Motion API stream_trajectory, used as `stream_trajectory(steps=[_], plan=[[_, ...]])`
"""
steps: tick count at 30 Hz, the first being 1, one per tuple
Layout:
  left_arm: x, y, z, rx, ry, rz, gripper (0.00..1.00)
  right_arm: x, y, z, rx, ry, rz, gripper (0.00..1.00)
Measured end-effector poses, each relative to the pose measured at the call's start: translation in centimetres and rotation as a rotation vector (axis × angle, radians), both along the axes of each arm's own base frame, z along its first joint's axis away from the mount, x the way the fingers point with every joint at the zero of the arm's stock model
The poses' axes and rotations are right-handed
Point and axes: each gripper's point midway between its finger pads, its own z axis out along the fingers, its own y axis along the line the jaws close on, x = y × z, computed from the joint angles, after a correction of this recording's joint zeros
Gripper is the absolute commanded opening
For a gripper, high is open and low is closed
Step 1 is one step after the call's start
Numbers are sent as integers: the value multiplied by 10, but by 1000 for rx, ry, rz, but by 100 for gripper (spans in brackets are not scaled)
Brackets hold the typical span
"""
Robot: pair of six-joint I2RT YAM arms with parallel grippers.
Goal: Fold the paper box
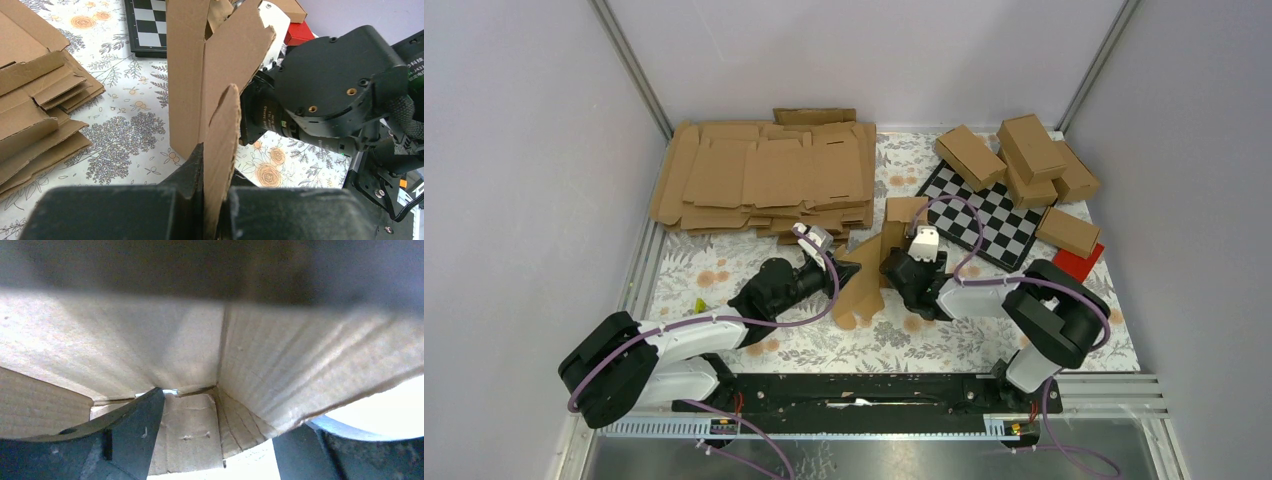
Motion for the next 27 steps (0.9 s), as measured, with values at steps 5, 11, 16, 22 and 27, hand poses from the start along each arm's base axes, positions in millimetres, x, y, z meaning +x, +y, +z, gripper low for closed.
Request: stream_trajectory(steps=[5, 11, 16, 22, 27], plan=[[1, 0, 0, 2, -2, 5, 0, 5, 2, 0, -20, 9, -27, 85], [0, 0, 0, 2, -1, 2, 0, 0, 0, 3, -6, 15, -16, 88], [0, 0, -1, 4, 1, 2, 0, -15, -2, 9, 39, 33, 46, 95], [0, 0, -2, 7, 3, 6, 0, -35, -8, 23, 99, 23, 135, 99], [1, 0, -1, 9, 5, 8, 0, -34, -7, 48, 128, -34, 165, 100]])
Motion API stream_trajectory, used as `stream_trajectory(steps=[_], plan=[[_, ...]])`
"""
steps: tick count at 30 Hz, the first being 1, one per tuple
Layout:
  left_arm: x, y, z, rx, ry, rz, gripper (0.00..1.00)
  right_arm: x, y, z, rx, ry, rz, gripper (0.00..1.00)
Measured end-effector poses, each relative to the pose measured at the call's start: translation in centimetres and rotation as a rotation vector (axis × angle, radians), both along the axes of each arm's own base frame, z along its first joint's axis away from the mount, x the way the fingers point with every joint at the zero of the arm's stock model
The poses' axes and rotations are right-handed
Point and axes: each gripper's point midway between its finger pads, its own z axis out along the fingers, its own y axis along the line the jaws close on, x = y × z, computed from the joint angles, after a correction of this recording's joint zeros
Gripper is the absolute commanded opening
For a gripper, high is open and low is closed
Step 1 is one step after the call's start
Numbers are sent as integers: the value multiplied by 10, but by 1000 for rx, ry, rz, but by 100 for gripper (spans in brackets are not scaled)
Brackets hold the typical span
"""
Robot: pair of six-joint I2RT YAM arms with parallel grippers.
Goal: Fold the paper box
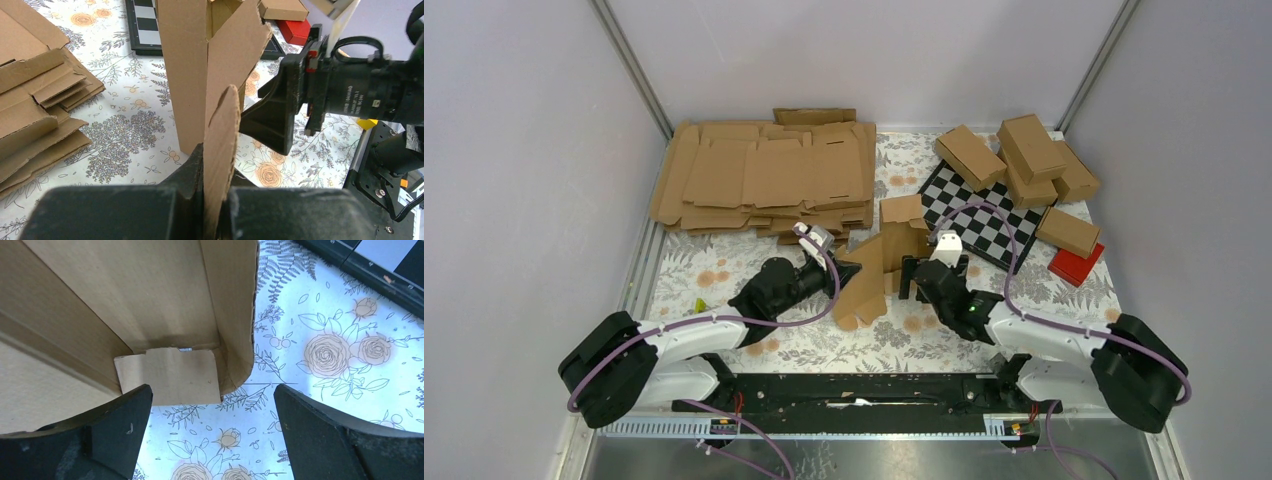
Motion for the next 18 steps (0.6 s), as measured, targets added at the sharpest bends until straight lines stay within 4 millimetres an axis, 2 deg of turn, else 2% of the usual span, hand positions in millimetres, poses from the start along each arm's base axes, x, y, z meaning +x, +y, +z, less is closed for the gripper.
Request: stream_trajectory(steps=[5, 10, 12, 18], plan=[[0, 0, 0, 3, 3, 0, 0, 4, -8, 13, 2, -13, 4, 100], [0, 0, 0, 4, 3, 0, 0, 11, -23, 6, 5, 31, -21, 100], [0, 0, 0, 3, 3, 0, 0, 12, -23, 0, 2, 53, -12, 100], [0, 0, 0, 4, 3, 0, 0, 14, -11, -36, -38, 168, 32, 100]])
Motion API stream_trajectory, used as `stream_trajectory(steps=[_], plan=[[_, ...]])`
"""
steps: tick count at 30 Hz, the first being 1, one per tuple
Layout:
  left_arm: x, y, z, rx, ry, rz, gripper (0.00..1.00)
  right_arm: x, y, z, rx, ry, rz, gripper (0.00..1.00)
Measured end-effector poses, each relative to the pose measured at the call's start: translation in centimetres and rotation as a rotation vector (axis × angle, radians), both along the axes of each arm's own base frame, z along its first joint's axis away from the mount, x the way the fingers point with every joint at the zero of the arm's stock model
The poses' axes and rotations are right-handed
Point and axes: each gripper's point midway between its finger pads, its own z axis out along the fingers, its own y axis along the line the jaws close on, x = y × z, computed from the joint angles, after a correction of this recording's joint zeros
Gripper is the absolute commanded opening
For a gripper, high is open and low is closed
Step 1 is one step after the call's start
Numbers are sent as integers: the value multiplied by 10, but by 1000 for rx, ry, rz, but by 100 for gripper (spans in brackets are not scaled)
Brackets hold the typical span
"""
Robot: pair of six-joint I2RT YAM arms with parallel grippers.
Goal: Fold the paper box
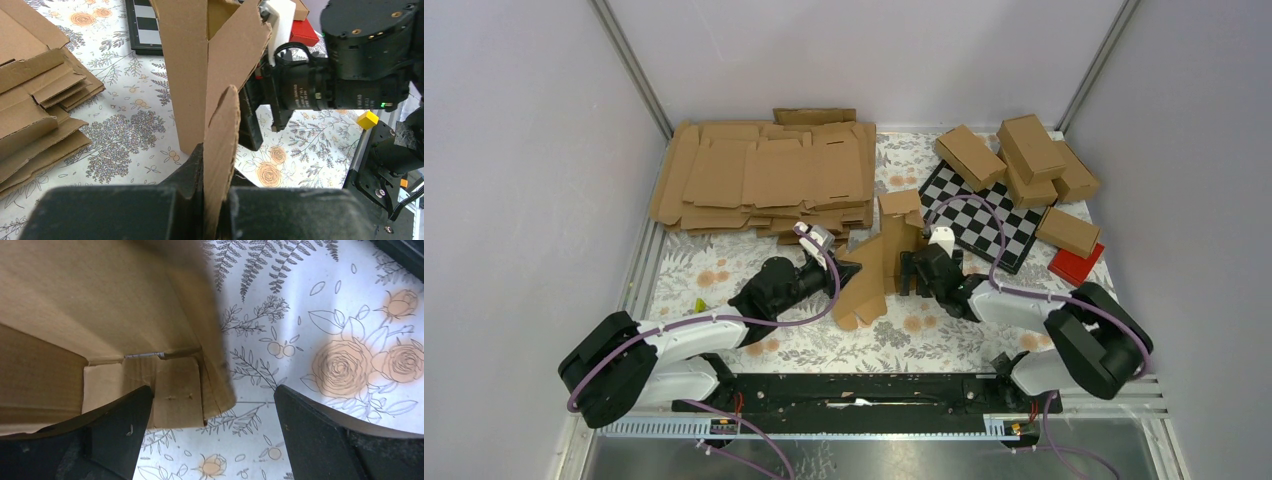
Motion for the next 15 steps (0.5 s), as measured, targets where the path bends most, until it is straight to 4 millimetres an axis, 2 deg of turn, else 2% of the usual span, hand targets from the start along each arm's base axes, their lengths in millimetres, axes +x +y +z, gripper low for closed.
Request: stream_trajectory(steps=[2, 6, 15], plan=[[0, 0, 0, 0, 0, 0, 0, 4, 3, -7, -10, 11, -2, 100], [0, 0, 0, 1, 0, 0, 0, 13, 7, -7, -15, 5, -15, 95], [0, 0, 0, 1, 1, 0, 0, 17, 12, -9, -51, -16, -49, 94]])
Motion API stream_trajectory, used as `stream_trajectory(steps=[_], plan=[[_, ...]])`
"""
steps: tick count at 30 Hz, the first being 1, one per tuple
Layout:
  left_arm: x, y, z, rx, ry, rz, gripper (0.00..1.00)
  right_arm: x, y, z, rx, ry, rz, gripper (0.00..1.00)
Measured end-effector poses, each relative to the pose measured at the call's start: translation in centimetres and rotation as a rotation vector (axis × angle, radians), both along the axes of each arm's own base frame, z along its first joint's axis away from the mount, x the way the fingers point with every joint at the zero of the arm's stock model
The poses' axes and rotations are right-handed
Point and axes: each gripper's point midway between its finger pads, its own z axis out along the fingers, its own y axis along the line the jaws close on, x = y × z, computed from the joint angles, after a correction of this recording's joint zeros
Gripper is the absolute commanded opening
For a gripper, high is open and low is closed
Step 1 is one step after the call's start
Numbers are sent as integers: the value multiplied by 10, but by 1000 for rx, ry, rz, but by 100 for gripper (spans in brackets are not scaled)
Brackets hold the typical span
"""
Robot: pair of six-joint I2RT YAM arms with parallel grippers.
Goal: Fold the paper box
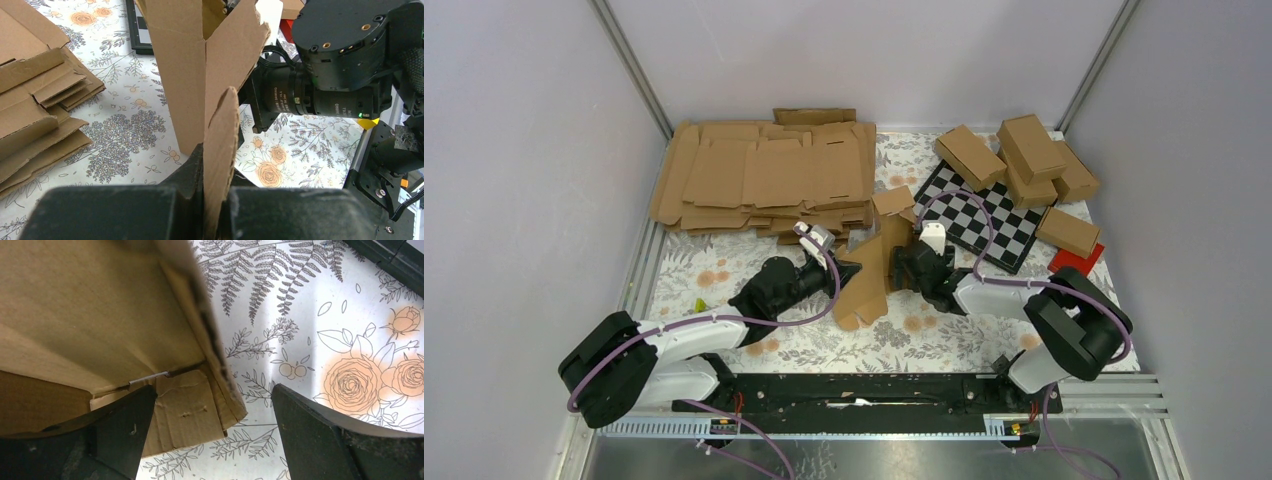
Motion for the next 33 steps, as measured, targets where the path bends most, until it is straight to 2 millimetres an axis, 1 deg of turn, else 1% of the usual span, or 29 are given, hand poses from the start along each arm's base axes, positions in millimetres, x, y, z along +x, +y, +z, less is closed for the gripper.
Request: stream_trajectory(steps=[9, 15, 20, 24, 26, 29, 31, 32, 33], plan=[[0, 0, 1, 1, 1, 0, 0, 8, 8, 2, -52, -8, -12, 94], [1, -1, 2, -2, 14, 1, 0, 8, 11, 4, -43, -4, -5, 89], [6, -3, 5, 17, 54, 22, 0, 8, 19, 9, 34, 27, 29, 88], [10, -3, 9, 33, 83, 47, 0, 10, 16, 11, 60, 38, 41, 88], [13, -3, 8, 45, 101, 64, 0, 10, 13, 11, 69, 45, 50, 87], [17, -4, 12, 67, 124, 83, 0, 8, 12, 13, 76, 48, 69, 80], [20, -4, 12, 79, 141, 94, 0, 7, 14, 16, 82, 45, 86, 80], [22, -4, 12, 84, 149, 105, 1, 7, 15, 18, 88, 43, 94, 80], [24, -4, 13, 93, 157, 117, 4, 6, 17, 20, 96, 40, 101, 79]])
